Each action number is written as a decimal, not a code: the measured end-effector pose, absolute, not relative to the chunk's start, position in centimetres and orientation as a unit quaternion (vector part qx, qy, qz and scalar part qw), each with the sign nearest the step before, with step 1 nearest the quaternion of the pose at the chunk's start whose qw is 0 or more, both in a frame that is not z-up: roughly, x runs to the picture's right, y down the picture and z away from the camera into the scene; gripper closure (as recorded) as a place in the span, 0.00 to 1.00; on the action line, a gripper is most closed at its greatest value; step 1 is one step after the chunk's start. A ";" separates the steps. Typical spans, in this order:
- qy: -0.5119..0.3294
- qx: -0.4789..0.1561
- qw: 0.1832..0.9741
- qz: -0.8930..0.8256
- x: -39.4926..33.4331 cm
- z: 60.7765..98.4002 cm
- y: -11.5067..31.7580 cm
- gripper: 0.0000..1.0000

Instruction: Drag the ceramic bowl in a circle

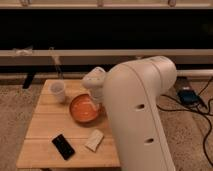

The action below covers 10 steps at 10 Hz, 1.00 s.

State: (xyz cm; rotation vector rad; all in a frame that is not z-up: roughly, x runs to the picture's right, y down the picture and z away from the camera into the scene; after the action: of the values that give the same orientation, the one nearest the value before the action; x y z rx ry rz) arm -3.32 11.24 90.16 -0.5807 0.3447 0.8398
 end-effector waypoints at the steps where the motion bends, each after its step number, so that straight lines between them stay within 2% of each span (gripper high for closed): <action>1: 0.171 -0.279 0.853 0.407 -2.6 90.1 11.3 0.78; 2: 0.177 -0.277 0.848 0.416 -1.4 90.3 10.9 0.88; 4: 0.186 -0.271 0.834 0.444 1.8 90.4 9.8 1.00; 8: 0.197 -0.268 0.821 0.465 7.1 88.9 10.3 1.00; 10: 0.193 -0.273 0.831 0.444 6.6 87.6 11.7 1.00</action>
State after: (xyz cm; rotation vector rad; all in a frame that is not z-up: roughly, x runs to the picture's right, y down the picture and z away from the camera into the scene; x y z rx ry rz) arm 6.62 11.74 87.60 -0.5791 0.4086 0.9418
